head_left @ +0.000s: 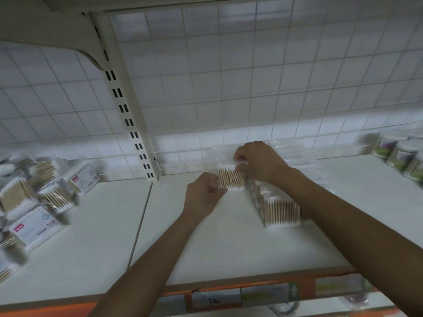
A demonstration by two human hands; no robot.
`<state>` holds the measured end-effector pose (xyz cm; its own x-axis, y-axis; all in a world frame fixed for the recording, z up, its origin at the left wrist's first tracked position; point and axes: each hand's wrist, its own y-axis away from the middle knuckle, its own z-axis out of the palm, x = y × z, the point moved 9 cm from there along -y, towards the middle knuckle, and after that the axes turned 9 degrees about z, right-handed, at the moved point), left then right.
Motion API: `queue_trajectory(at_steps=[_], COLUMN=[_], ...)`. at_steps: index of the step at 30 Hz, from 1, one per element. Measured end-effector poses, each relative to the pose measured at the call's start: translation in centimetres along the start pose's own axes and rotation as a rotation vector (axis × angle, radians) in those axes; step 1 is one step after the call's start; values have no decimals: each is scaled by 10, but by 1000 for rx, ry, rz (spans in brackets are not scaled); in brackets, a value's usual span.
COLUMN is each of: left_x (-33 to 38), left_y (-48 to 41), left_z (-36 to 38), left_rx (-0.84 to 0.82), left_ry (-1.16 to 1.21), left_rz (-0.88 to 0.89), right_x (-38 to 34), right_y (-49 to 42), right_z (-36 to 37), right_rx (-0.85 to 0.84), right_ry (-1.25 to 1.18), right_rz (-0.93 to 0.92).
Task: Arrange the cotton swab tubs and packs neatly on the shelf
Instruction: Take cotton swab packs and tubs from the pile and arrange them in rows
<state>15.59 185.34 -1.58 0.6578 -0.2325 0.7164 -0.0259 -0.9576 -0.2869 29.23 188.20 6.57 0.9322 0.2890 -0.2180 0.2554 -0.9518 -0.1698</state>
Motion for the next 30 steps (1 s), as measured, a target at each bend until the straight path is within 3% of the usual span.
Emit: queue_trajectory(at_steps=[24, 30], left_x=[-4, 1], left_y=[2, 0], left_z=[13, -16], left_rx=[-47, 30], left_ry=[-124, -225], left_rz=[-32, 39], right_x=[0, -32], right_y=[-2, 1], right_z=[12, -5], right_rx=[-29, 93], right_ry=[77, 64], right_rz=[-21, -77])
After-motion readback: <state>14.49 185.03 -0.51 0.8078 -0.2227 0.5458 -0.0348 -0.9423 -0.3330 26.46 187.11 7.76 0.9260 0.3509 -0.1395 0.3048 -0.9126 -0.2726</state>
